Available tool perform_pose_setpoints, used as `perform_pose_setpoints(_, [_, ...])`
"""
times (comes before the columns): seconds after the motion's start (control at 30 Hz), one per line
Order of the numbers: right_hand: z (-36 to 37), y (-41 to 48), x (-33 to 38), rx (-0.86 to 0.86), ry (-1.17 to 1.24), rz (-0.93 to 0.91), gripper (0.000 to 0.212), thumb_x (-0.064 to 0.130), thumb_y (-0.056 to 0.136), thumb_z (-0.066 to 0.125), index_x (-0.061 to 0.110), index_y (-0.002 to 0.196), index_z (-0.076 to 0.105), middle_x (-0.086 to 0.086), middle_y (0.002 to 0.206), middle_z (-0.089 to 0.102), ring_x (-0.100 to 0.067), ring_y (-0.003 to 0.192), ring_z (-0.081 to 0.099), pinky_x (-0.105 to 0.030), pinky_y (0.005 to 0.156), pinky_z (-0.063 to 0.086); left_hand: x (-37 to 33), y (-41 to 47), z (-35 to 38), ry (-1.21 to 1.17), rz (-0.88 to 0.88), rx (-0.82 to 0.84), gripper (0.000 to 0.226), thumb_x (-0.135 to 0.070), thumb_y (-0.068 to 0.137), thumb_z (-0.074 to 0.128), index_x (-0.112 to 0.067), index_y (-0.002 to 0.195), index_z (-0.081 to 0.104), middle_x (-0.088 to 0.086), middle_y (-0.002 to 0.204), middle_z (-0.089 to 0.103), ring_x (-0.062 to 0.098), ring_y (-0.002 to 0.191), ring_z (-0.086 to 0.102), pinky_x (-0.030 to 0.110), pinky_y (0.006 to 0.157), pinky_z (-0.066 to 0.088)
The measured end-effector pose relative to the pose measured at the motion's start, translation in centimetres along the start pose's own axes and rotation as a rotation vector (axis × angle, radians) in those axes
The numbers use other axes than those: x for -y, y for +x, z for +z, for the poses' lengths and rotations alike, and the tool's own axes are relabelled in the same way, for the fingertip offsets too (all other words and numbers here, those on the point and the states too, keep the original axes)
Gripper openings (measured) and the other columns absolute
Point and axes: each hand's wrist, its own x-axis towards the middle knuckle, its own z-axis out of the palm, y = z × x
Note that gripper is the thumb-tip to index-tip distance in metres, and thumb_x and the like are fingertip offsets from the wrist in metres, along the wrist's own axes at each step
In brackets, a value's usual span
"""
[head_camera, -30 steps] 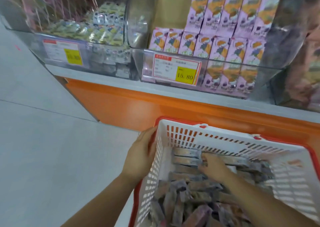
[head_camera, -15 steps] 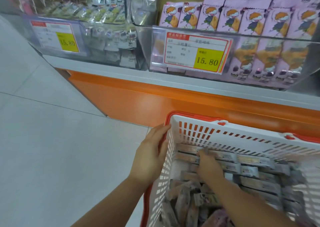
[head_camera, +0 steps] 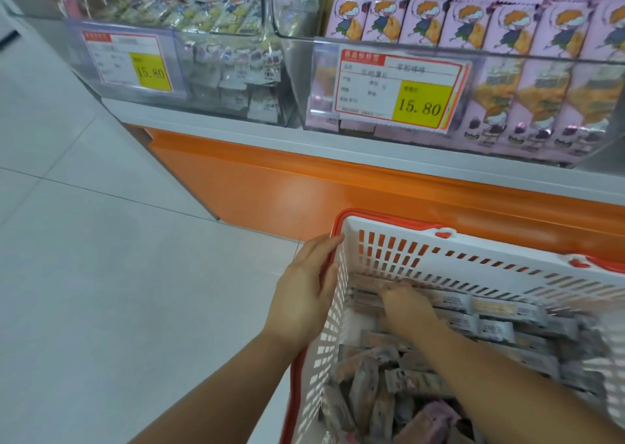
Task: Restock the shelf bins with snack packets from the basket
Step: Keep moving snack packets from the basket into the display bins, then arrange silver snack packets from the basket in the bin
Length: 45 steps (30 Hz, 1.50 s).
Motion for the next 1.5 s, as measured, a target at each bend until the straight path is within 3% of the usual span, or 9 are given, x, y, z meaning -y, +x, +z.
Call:
perform_pose_setpoints(0.3, [-0.9,-2.0,-0.4,-0.166,-0.131,-0.232,0.044,0.015,0.087,0.056,0.017,0.130,0.045,-0.003,0.135,0.046,-0.022,0.127,0.036,-0.034,0.108,0.029,0.2,0.2,0.0,0.009,0.024,0.010,0.037,-0.019,0.099,0.046,-0.026,0.135,0.049,-0.014,0.133,0.049,-0.002,0.118,0.047,0.002,0.095,0.031])
perform_pose_setpoints(0.47, [-7.1,-5.7,-1.1,-0.403,-0.097,-0.643,0.048,0.019,0.051,0.079,0.025,0.090,0.051,0.005,0.100,0.063,-0.016,0.107,0.050,-0.029,0.095,0.036,0.5,0.3,0.0,0.023,0.020,0.005,0.038,-0.017,0.097,0.048,-0.025,0.134,0.051,-0.009,0.132,0.051,0.004,0.117,0.049,0.014,0.096,0.037])
perform_pose_setpoints(0.67, [-16.0,-12.4,0.7,-0.520,-0.192,-0.896,0.035,0.005,0.060,0.075,0.013,0.090,0.058,-0.003,0.091,0.064,-0.023,0.088,0.059,-0.036,0.079,0.052,-1.3,0.5,-2.4,0.142,-0.048,0.233,0.040,-0.018,0.098,0.047,-0.024,0.137,0.048,-0.003,0.142,0.045,0.018,0.131,0.041,0.028,0.106,0.032])
perform_pose_setpoints(0.77, [-18.4,-15.2,1.0,-0.617,-0.248,-0.909,0.046,0.020,0.060,0.083,0.019,0.088,0.045,0.002,0.086,0.060,-0.016,0.081,0.051,-0.027,0.067,0.047,-3.3,-0.1,-5.2,0.181,-0.052,0.258,0.032,-0.021,0.098,0.048,-0.024,0.127,0.058,-0.004,0.141,0.044,0.016,0.134,0.036,0.030,0.111,0.025])
perform_pose_setpoints(0.9, [-21.2,-18.3,2.6,-0.767,-0.076,-0.798,0.044,0.044,0.073,0.072,0.026,0.080,0.032,0.010,0.072,0.048,-0.008,0.062,0.035,-0.022,0.050,0.030,-7.4,-2.8,-9.9,-0.031,-0.110,0.153,0.027,0.002,0.089,0.049,-0.021,0.093,0.063,-0.010,0.094,0.062,0.002,0.085,0.056,0.014,0.076,0.041])
perform_pose_setpoints(1.0, [-23.8,-20.0,4.9,-0.848,0.170,-0.617,0.050,0.043,0.072,0.077,0.031,0.078,0.028,0.017,0.065,0.032,-0.003,0.052,0.028,-0.023,0.047,0.022,-10.4,-4.8,-13.2,-0.158,-0.152,0.183,0.034,0.014,0.082,0.045,-0.017,0.075,0.055,-0.002,0.082,0.063,0.016,0.077,0.058,0.008,0.062,0.037])
perform_pose_setpoints(1.17, [-27.3,-21.1,10.1,-0.776,0.550,-0.453,0.041,0.039,0.078,0.072,0.030,0.079,0.032,0.008,0.073,0.040,-0.006,0.064,0.038,-0.028,0.059,0.029,-16.0,-7.0,-17.1,-0.632,-0.190,0.044,0.020,-0.005,0.091,0.053,-0.021,0.101,0.058,-0.004,0.107,0.066,0.018,0.097,0.068,0.031,0.088,0.049])
perform_pose_setpoints(1.3, [-29.2,-21.9,13.9,-0.690,0.736,-0.485,0.023,0.020,0.083,0.066,0.022,0.094,0.046,0.010,0.085,0.050,0.000,0.071,0.046,-0.012,0.060,0.035,-17.4,-6.9,-18.7,-0.942,-0.224,-0.110,0.015,-0.016,0.099,0.046,-0.019,0.108,0.058,0.004,0.107,0.069,0.020,0.089,0.070,0.043,0.088,0.051])
perform_pose_setpoints(1.5, [-31.4,-22.3,14.9,-0.455,0.561,-0.694,0.047,0.015,0.090,0.060,0.028,0.134,0.050,0.015,0.134,0.051,0.005,0.121,0.044,-0.009,0.098,0.034,-14.6,-4.1,-21.3,-0.920,-0.148,-0.174,0.022,-0.009,0.097,0.049,-0.005,0.118,0.056,0.016,0.105,0.065,0.021,0.093,0.064,0.031,0.081,0.055])
